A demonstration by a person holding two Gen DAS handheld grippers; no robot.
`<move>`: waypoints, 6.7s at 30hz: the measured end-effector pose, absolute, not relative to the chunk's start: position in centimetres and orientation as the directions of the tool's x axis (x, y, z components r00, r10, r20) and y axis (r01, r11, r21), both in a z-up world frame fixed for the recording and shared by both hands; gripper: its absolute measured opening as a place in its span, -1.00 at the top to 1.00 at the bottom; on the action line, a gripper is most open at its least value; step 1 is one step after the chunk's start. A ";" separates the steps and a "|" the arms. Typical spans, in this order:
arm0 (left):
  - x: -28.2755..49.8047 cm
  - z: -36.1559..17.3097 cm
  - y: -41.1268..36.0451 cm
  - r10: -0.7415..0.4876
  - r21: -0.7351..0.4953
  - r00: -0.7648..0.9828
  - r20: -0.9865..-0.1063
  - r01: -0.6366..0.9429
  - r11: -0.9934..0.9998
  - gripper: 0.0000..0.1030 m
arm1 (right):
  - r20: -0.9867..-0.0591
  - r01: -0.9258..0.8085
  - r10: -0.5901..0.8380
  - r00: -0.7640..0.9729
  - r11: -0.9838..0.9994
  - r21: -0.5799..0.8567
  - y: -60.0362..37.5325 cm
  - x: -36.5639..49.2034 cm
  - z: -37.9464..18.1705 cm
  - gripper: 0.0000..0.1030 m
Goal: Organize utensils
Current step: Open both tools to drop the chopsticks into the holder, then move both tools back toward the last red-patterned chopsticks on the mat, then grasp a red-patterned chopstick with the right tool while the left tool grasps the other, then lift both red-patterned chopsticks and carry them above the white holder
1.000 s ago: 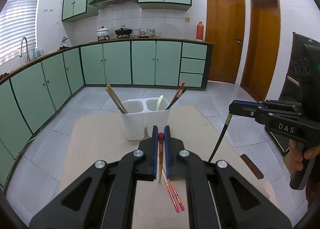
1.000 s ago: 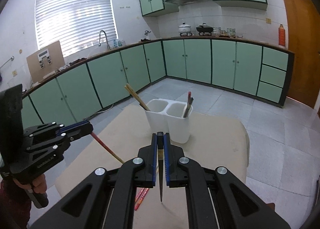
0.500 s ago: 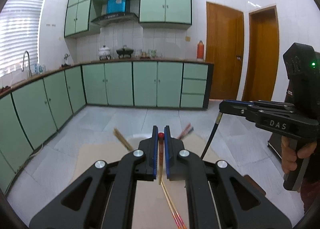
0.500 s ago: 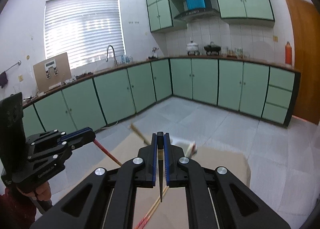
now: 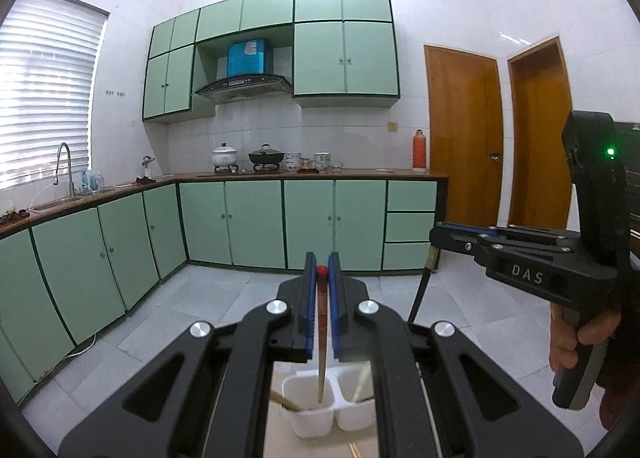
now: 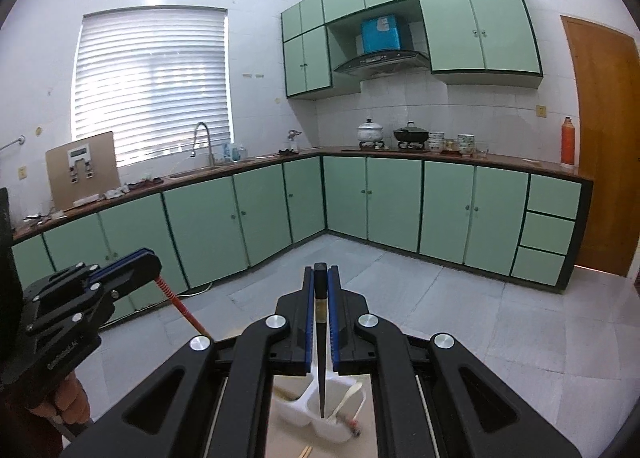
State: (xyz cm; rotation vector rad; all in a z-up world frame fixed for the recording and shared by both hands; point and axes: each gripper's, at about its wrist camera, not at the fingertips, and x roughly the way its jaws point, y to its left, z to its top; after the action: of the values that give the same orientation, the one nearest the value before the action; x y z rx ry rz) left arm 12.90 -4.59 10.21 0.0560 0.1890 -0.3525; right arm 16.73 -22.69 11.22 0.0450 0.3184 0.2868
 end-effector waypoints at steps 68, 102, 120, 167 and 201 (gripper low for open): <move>1.8 -13.0 0.9 -0.161 0.000 0.814 -0.558 0.194 0.981 -0.61 | -0.585 -0.087 0.149 0.797 0.987 0.132 -20.1 1.0 -12.0 -0.65; -0.4 -18.1 3.7 -0.167 -0.063 0.762 -0.625 0.164 0.984 -0.46 | -0.677 -0.085 0.117 0.727 0.993 0.080 -13.4 -2.4 -19.6 0.54; -0.3 -18.1 1.9 -0.184 -0.056 0.759 -0.624 0.192 0.980 -0.46 | -0.689 -0.013 0.088 0.719 0.993 0.113 -16.5 -1.8 -19.5 0.89; -1.9 -12.8 -3.7 -0.289 -0.026 0.776 -0.560 0.333 0.943 0.90 | -0.538 -0.075 0.123 0.834 0.991 0.111 -22.1 -4.1 -13.1 0.89; 2.7 -1.1 -2.4 -0.392 -0.066 0.809 -0.437 0.406 0.911 0.90 | -0.528 -0.272 0.322 0.786 0.947 0.173 -24.8 3.3 1.0 0.89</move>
State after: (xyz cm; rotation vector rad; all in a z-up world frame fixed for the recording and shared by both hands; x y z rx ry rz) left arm 2.67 -2.38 -1.08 0.0316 0.4605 -0.4267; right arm 3.34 -24.78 0.99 0.0893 0.5844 0.3208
